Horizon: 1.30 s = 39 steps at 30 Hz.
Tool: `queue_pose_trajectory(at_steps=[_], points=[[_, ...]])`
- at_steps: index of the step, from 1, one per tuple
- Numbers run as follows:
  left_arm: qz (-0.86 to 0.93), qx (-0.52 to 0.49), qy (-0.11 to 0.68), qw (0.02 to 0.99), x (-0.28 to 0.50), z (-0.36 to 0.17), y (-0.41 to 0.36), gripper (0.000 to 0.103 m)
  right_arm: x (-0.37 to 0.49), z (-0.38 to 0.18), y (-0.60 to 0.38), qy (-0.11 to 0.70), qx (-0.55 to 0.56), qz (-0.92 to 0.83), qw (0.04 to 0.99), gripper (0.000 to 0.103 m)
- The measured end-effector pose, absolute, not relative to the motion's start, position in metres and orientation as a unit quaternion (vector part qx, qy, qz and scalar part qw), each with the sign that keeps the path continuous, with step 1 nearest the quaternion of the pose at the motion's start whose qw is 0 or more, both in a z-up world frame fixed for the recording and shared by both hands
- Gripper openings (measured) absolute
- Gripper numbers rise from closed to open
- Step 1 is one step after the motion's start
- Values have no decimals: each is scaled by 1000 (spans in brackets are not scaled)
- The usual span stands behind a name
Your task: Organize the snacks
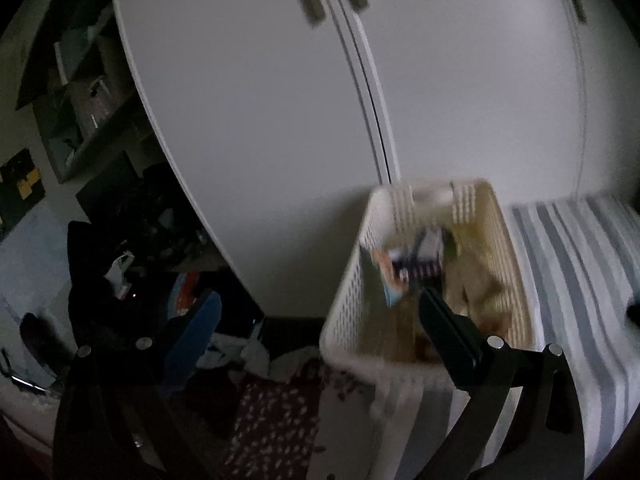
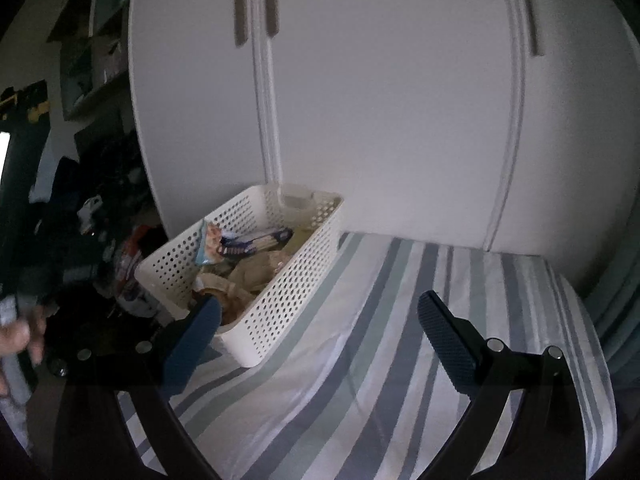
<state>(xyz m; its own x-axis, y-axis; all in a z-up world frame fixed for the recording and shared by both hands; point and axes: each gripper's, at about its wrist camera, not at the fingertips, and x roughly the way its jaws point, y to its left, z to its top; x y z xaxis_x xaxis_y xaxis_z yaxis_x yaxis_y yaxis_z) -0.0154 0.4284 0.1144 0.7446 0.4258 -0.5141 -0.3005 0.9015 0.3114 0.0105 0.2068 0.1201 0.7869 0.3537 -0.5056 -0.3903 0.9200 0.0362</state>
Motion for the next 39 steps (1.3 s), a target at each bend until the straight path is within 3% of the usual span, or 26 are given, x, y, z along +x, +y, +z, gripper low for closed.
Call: queue_pose_trajectory(at_steps=[5,10,39], points=[[194,153,299,922,-38,105,409,100,-8,133,198,219,-34,174,959,98],[189,153,290,925,-52,108,401,100,-9,129,203,264,-32,193,944,98],[206,176,278,922,-53,100,416,100,-15,99,281,287,-142,203,925,98]])
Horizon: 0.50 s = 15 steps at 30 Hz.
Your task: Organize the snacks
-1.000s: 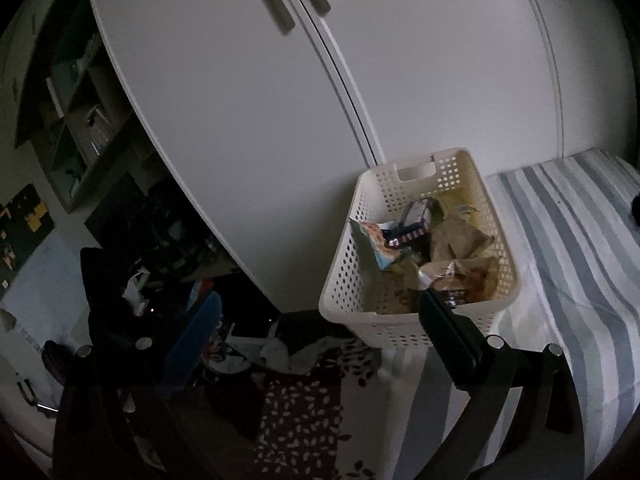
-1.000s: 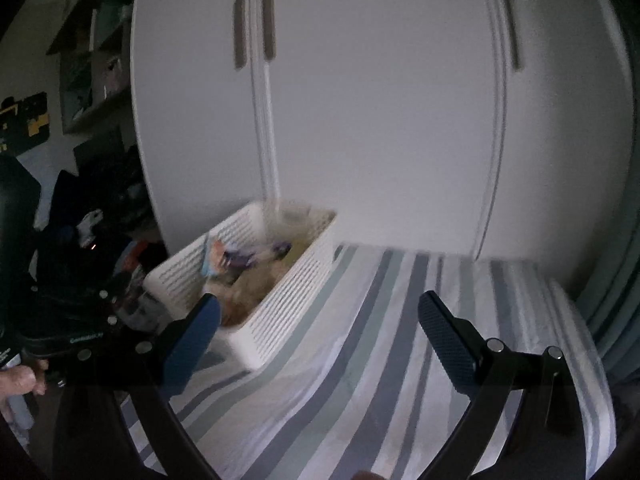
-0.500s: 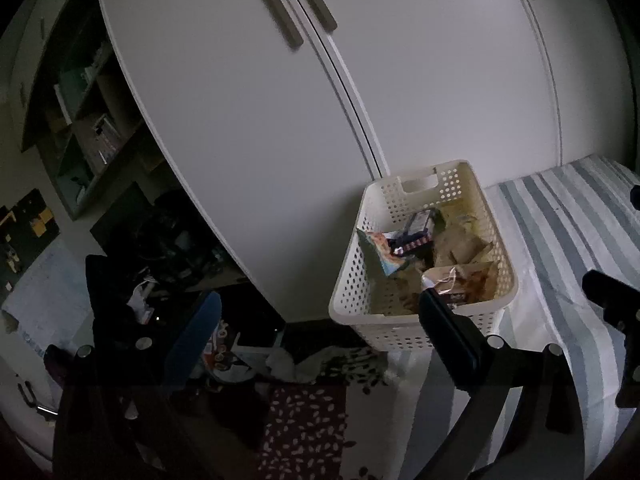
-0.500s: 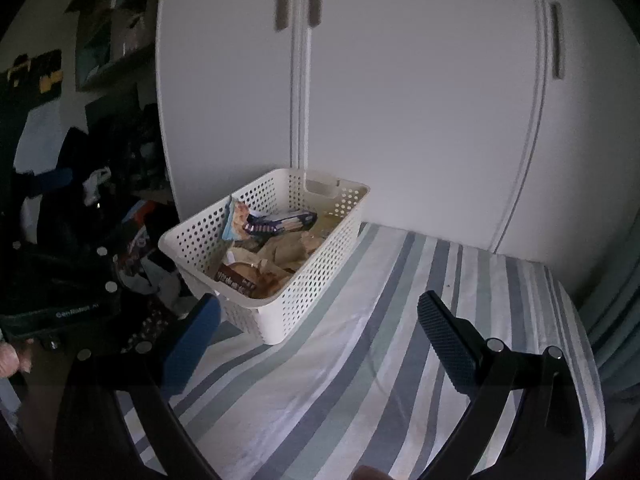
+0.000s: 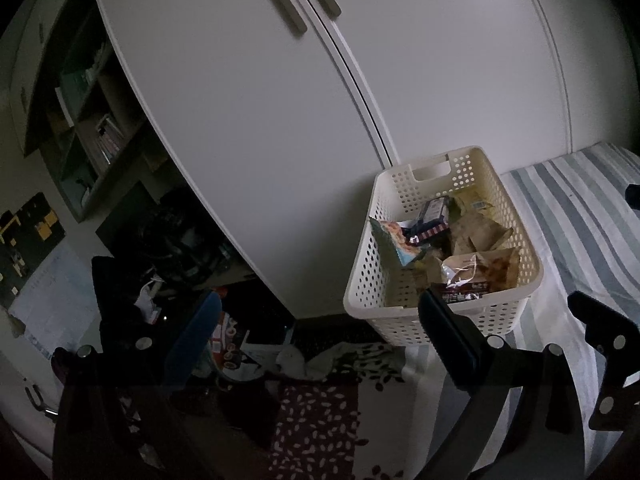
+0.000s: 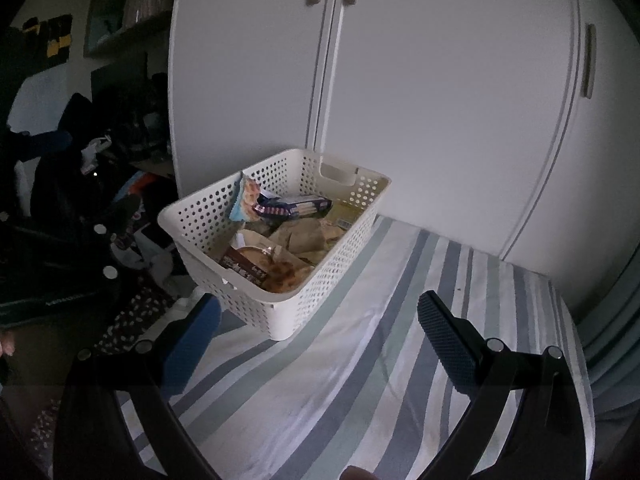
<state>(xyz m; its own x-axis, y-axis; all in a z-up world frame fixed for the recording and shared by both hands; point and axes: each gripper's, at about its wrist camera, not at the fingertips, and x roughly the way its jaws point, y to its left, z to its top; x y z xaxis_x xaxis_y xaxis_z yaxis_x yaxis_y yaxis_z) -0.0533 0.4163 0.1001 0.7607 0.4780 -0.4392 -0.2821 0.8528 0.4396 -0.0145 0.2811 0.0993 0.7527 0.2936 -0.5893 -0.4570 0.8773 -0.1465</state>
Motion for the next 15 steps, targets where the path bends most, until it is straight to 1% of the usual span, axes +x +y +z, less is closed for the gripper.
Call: queue_pose_trajectory(at_steps=[4,10,15], points=[[206,178,279,921,-51,99,416,100,-14,97,285,281,-155,196,927,98],[205,183,280,920,-49,97,415,100,-5,94,283,302,-128,220,919,98],[206,184,283,918,-47,96,416,100,-5,93,285,303,-127,225,917,98]])
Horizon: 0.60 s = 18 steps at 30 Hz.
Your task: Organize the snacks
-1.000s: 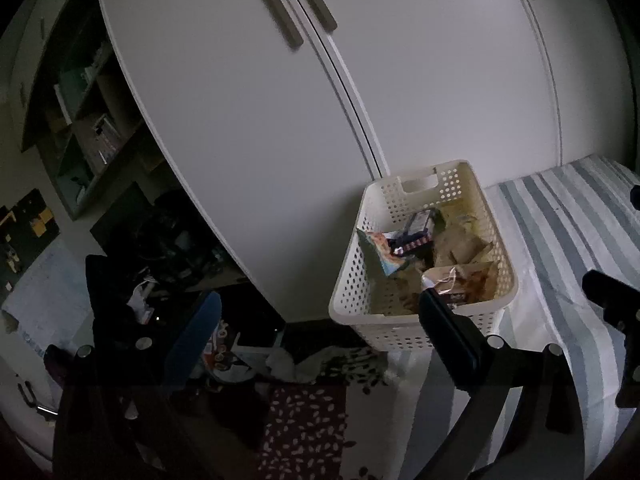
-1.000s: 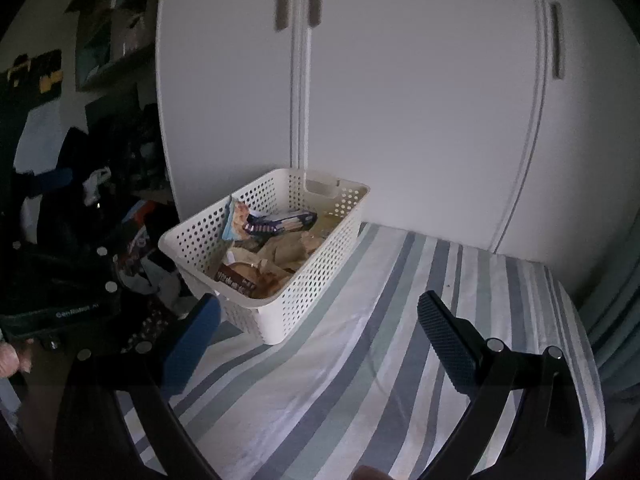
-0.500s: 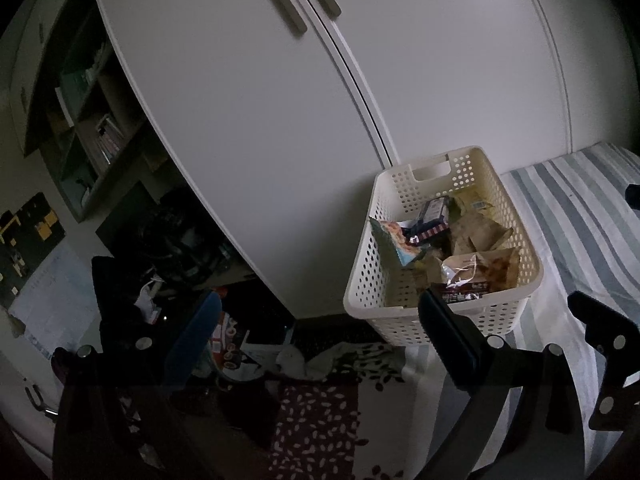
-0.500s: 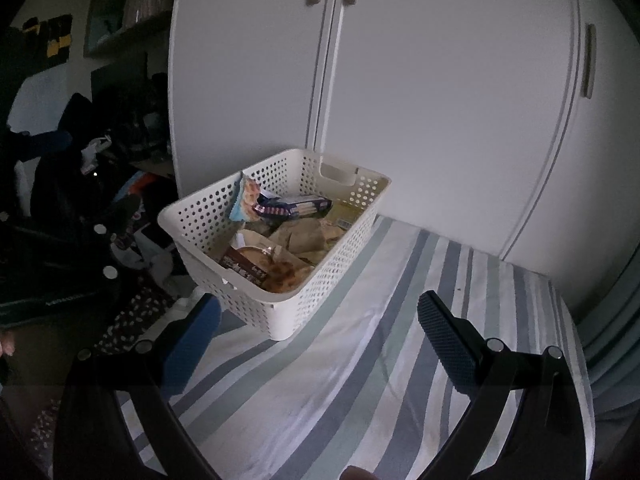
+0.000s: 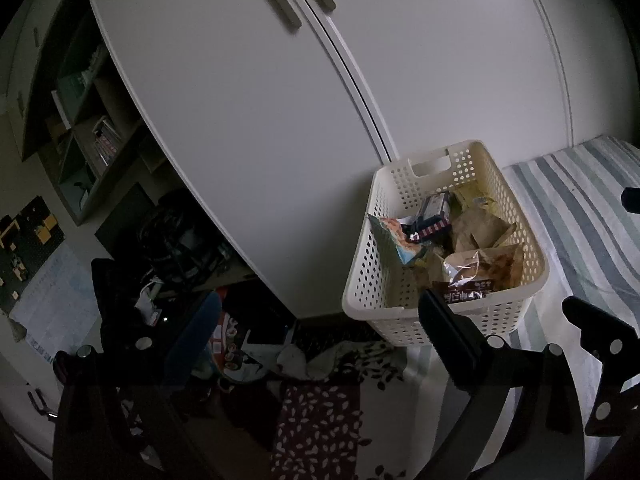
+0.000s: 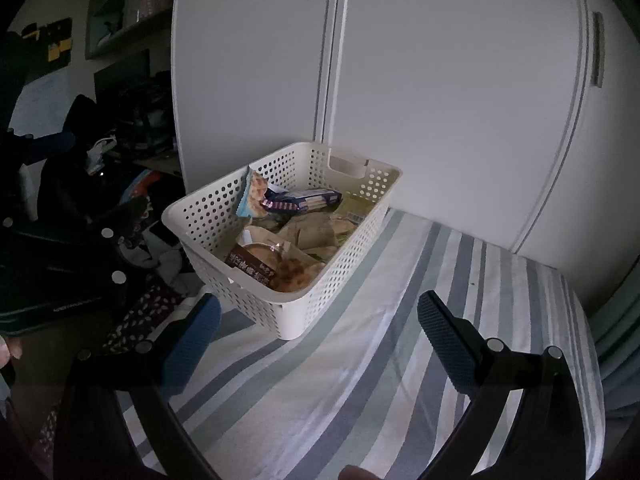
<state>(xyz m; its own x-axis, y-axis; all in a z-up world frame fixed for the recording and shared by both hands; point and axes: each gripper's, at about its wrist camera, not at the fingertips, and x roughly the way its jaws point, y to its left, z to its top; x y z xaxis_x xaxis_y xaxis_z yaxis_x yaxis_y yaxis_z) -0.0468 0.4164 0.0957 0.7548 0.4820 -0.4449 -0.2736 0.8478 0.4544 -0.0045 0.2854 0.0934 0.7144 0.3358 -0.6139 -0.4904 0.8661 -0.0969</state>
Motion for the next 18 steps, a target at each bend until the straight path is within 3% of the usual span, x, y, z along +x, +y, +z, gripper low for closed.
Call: queue_pose_trajectory(at_steps=[18], points=[[204,189,287,917,-42,92,416,100,-3,94,291,302,-132,225,917,98]])
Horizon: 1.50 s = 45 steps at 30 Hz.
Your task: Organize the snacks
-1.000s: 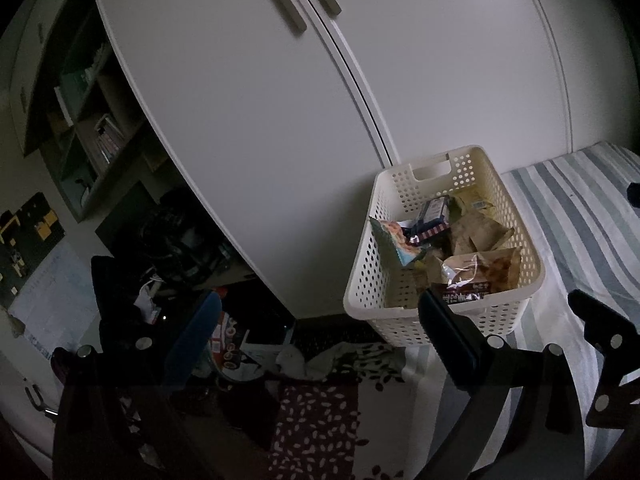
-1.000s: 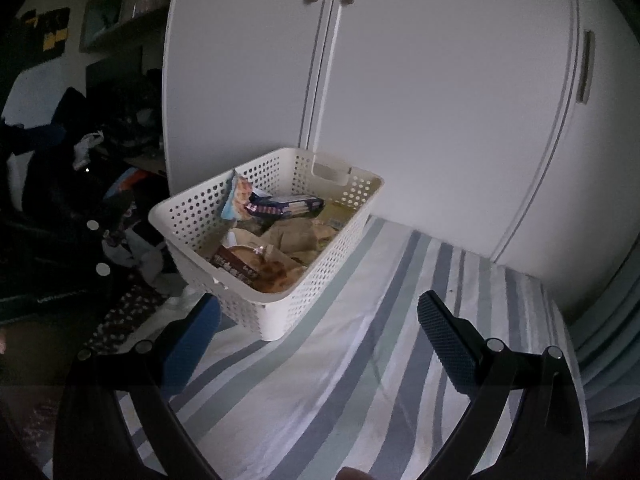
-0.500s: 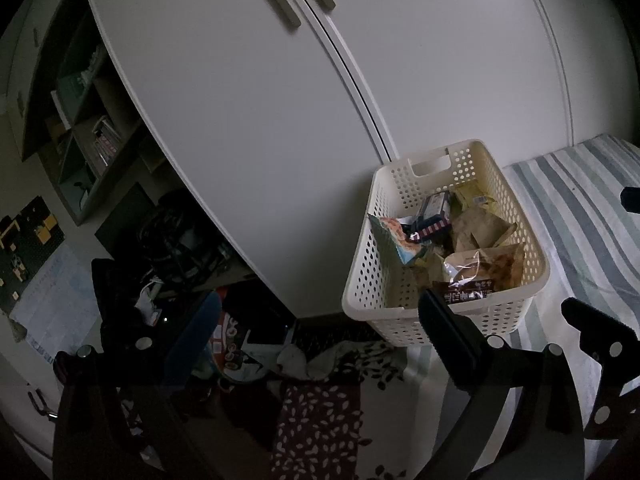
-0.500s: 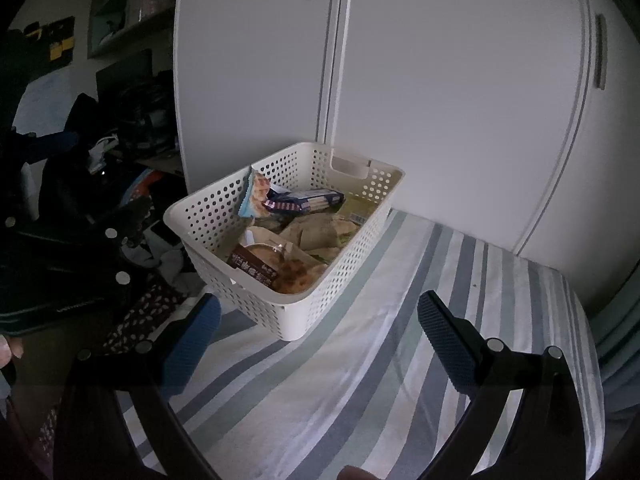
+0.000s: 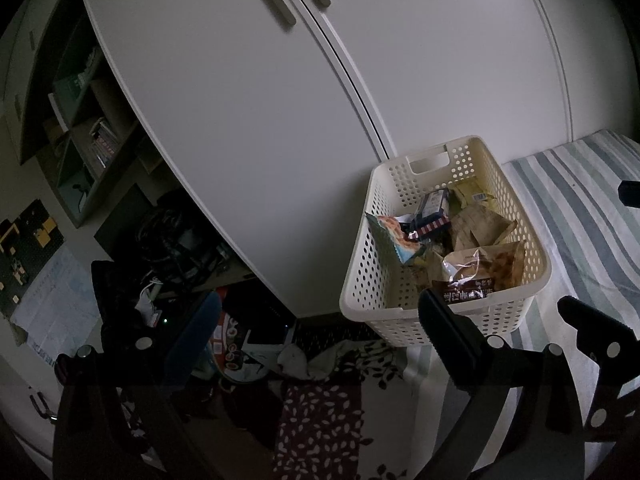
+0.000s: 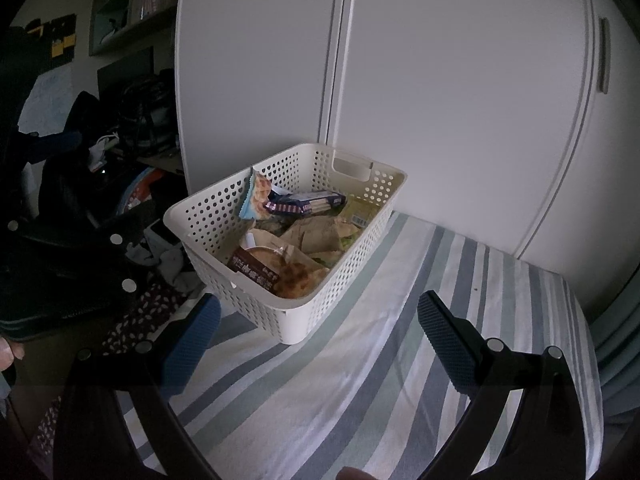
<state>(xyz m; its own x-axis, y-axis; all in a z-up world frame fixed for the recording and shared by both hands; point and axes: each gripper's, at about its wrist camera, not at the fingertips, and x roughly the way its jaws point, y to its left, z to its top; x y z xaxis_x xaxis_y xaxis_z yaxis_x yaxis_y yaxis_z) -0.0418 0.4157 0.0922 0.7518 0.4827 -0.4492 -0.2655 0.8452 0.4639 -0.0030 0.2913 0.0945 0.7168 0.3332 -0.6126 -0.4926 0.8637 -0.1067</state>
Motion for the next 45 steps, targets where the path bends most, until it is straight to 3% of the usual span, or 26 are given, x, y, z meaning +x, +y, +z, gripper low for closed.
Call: queue_pose_trajectory(at_steps=[45], points=[[194,204,288,915,-37,89,411,100,-1,91,295,301,-134,224,917,98]])
